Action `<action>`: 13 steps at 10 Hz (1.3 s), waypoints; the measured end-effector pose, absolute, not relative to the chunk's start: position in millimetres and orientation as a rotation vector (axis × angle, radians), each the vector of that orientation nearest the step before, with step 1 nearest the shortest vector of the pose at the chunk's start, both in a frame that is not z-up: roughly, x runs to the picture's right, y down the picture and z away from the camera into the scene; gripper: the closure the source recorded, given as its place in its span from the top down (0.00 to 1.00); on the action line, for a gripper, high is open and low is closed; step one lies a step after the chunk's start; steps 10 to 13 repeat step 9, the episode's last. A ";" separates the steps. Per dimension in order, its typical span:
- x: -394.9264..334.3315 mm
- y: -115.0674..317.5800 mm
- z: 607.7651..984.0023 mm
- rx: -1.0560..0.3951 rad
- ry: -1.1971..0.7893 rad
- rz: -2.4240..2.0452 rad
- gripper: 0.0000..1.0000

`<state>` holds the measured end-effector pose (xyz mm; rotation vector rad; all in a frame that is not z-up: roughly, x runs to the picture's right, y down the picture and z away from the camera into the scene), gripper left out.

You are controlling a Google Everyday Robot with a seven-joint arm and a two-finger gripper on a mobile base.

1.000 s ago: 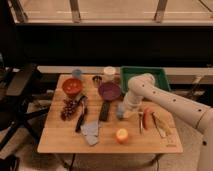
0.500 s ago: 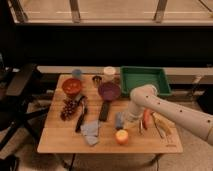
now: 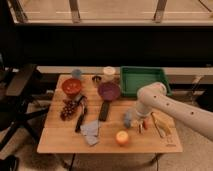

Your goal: Wipe table surface with sponge

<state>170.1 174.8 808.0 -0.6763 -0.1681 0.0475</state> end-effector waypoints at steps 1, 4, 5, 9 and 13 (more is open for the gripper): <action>169.1 161.7 815.5 -0.667 -0.159 0.041 0.00; 144.1 141.2 836.8 -0.663 -0.176 -0.025 0.00; 132.1 139.4 840.0 -0.663 -0.188 -0.048 0.00; 96.8 158.2 837.2 -0.693 -0.260 -0.129 0.00; 96.8 158.2 837.2 -0.693 -0.260 -0.129 0.00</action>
